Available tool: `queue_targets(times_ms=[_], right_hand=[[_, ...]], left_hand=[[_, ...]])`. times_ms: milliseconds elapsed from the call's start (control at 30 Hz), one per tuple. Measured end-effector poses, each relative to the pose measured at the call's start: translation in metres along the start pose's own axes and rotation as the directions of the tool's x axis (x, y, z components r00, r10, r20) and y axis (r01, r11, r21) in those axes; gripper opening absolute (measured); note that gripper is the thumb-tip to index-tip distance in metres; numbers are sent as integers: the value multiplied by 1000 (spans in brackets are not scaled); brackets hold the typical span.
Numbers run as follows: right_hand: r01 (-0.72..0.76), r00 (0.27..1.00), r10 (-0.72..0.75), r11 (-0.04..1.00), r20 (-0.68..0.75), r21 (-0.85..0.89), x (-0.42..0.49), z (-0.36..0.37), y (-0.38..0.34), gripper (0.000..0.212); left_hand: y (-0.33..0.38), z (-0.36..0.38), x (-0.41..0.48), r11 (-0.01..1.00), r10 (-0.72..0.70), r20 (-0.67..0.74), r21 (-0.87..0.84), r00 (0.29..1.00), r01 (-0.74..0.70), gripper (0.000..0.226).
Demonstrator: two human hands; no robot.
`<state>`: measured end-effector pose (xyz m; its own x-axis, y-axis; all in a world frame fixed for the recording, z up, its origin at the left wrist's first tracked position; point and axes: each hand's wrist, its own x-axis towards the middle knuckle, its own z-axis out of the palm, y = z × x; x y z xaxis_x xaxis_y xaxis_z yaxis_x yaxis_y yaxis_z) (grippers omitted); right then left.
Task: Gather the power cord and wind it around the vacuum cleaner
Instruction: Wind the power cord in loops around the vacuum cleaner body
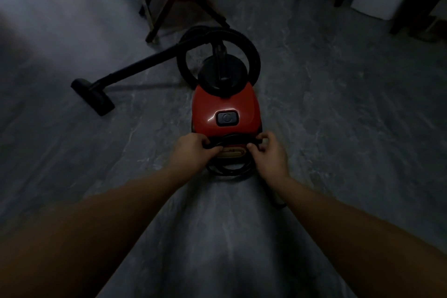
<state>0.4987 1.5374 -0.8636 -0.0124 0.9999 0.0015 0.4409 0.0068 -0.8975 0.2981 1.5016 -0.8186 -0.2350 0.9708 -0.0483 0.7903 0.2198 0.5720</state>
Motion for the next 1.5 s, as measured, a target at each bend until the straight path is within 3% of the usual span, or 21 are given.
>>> queue_targets(times_ms=[133,367,733,1067,1500], right_hand=[[77,995,-83,991,-51,-114,-6,0,-1,6],[156,977,-201,910,-78,-384,-5,0,5,22],[102,993,-116,951,-29,-292,-5,4,3,28],[44,984,-72,985,-164,-169,-8,7,-13,16],[116,990,-135,949,-46,-293,1,0,-8,17]], left_hand=[[-1,-2,0,1000,4,18,-14,1000,-4,28],[-2,3,2,993,-53,19,-103,998,55,29],[-2,4,2,966,-106,19,-233,994,108,29],[0,6,4,924,-188,28,-334,982,186,31],[-2,-2,9,931,-169,82,-314,982,186,28]])
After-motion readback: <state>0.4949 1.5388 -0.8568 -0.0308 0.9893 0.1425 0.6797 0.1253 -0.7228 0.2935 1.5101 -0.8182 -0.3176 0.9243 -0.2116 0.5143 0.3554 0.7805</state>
